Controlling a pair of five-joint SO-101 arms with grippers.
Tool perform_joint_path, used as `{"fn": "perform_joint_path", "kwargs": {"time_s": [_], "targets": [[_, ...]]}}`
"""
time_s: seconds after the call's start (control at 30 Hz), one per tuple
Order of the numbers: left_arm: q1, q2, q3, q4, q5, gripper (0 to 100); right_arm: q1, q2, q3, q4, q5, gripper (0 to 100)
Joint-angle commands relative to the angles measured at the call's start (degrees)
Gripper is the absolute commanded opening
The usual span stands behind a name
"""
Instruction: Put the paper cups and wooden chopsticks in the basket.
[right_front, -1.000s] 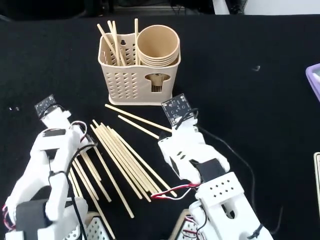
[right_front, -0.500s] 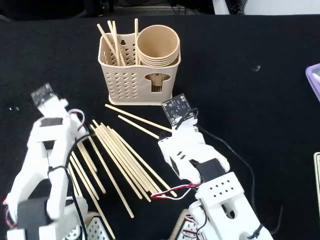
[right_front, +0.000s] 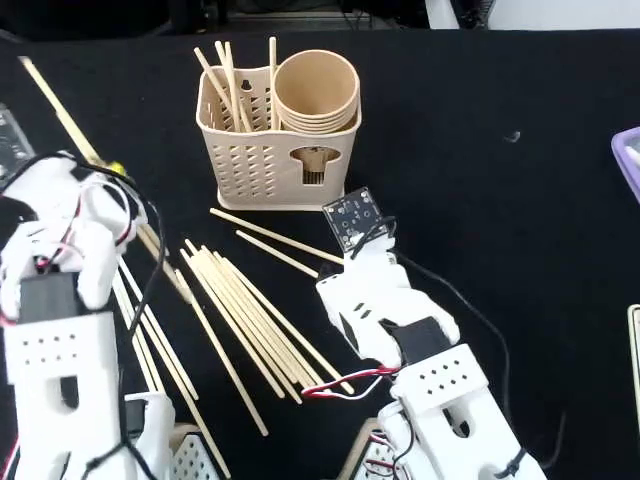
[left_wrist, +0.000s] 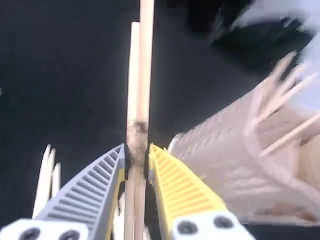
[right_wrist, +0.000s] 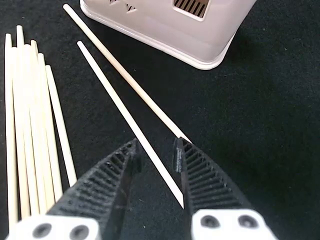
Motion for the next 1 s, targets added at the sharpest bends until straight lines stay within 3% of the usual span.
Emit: {"fn": "perform_joint_path", "kwargs": {"time_s": [0.0, 0.2, 0.43, 0.83, 0.97], "targets": [[-0.6, -6.2, -1.8, -12.6, -0.2, 3, 0.7, -1.9, -0.2, -0.8, 0.1, 11.5], [0.2, -10.1, 3.7, -40.0, -0.2, 3, 0.7, -1.9, -0.2, -0.8, 0.1, 11.5], [8.0, -8.2, 2.1, -54.2, -0.6, 3, 0.4, -1.9, -0.2, -0.9, 0.1, 11.5], [13.7, 15.5, -15.0, -56.2, -1.0, 3, 0.4, -1.9, 0.6, -1.4, 0.1, 11.5], [17.0, 20.7, -16.2, -56.4, -8.4, 3, 0.4, -1.9, 0.6, -1.4, 0.1, 11.5]]}}
